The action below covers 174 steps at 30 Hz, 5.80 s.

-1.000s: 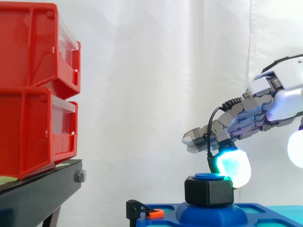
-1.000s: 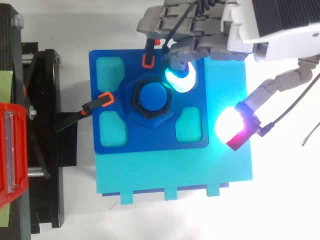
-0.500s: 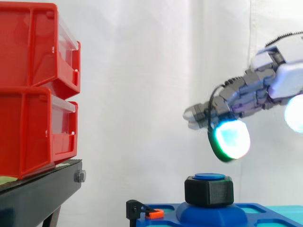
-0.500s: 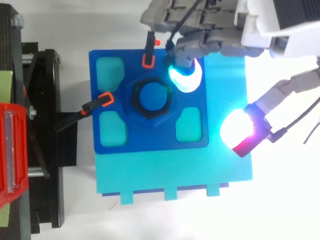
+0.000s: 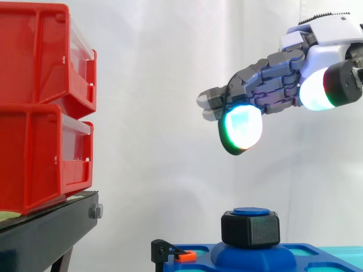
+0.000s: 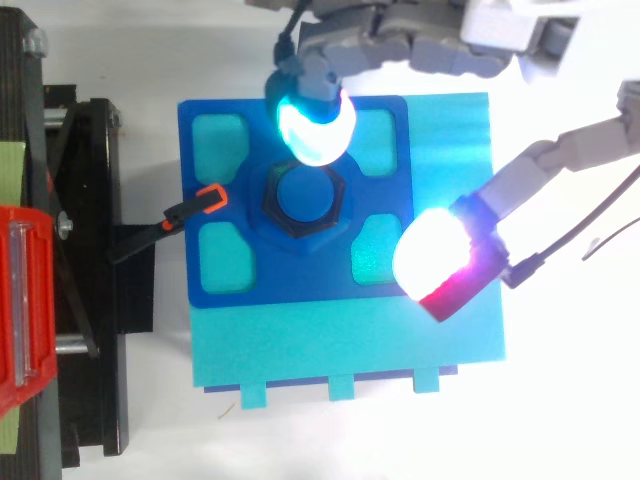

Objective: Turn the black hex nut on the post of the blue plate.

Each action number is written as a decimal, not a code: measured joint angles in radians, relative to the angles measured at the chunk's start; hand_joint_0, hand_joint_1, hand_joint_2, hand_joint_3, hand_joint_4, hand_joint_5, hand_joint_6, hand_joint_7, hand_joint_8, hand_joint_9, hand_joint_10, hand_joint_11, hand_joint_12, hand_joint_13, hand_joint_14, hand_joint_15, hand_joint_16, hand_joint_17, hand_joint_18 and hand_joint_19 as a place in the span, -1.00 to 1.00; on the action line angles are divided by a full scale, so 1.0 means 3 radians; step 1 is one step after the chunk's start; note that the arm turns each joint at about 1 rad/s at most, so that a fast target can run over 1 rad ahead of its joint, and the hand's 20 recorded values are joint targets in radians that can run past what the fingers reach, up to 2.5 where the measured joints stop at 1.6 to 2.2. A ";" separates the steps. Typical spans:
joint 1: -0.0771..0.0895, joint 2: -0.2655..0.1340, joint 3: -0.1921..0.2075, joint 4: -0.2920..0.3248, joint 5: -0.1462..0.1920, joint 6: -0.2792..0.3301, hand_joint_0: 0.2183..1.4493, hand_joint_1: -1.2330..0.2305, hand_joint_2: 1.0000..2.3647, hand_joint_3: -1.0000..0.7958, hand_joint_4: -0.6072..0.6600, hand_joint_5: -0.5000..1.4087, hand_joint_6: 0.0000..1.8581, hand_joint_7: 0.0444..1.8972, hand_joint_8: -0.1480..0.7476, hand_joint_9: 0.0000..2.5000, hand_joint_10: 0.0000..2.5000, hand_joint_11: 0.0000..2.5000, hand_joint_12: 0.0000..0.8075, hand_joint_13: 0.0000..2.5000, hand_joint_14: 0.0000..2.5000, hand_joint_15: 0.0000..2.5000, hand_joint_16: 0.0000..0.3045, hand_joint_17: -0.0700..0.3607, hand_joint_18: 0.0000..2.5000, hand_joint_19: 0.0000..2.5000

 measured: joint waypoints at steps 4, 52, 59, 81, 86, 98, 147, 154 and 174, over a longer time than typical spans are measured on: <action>0.0028 -0.0126 0.0000 0.0142 0.0001 0.0067 -0.71 -0.28 -1.00 -0.44 0.34 -0.73 -0.46 -0.08 -0.26 -1.00 -1.00 -1.00 -0.20 -1.00 -1.00 -1.00 -0.68 -0.17 -1.00 -1.00; 0.0005 -0.0461 -0.0152 0.0665 -0.0118 0.0183 -0.72 -0.16 -1.00 -0.44 0.35 -0.73 -0.46 -0.09 -0.26 -1.00 -1.00 -1.00 -0.18 -1.00 -1.00 -1.00 -0.68 -0.16 -1.00 -1.00; -0.0020 -0.0461 -0.0153 0.0644 -0.0171 0.0183 -0.72 -0.14 -1.00 -0.44 0.37 -0.72 -0.46 -0.07 -0.26 -1.00 -1.00 -1.00 -0.19 -1.00 -1.00 -1.00 -0.68 -0.16 -1.00 -1.00; -0.0163 -0.0461 -0.0152 0.0668 -0.0342 0.0139 -0.71 -0.13 -1.00 -0.44 0.38 -0.72 -0.46 -0.05 -0.26 -1.00 -1.00 -1.00 -0.19 -1.00 -1.00 -1.00 -0.68 -0.17 -1.00 -1.00; -0.0208 -0.0458 -0.0152 0.0651 -0.0405 0.0134 -0.71 -0.12 -1.00 -0.44 0.38 -0.72 -0.46 -0.04 -0.26 -1.00 -1.00 -1.00 -0.19 -1.00 -1.00 -1.00 -0.68 -0.17 -1.00 -1.00; -0.0253 -0.0455 -0.0149 0.0597 -0.0478 0.0107 -0.74 -0.07 -1.00 -0.44 0.46 -0.70 -0.46 0.03 -0.24 -1.00 -1.00 -1.00 -0.17 -1.00 -1.00 -1.00 -0.67 -0.15 -1.00 -1.00; -0.0132 0.0008 -0.0122 -0.0164 -0.0292 -0.0154 -0.73 0.03 -1.00 -0.44 0.37 -0.71 -0.46 -0.10 -0.21 -1.00 -1.00 -1.00 -0.18 -1.00 -1.00 -1.00 -0.67 -0.15 -1.00 -1.00; -0.0126 0.0006 0.0040 -0.0131 -0.0183 0.0013 -0.74 0.04 -1.00 -0.44 0.25 -0.74 -0.46 -0.25 -0.26 -1.00 -1.00 -1.00 -0.17 -1.00 -1.00 -1.00 -0.67 -0.15 -1.00 -1.00; 0.0022 -0.0455 0.0058 0.0442 -0.0118 0.0191 -0.70 -0.56 -1.00 -0.44 -0.25 -0.79 -0.46 -0.39 -0.47 -1.00 -1.00 -1.00 -0.26 -1.00 -1.00 -1.00 -0.70 -0.19 -1.00 -1.00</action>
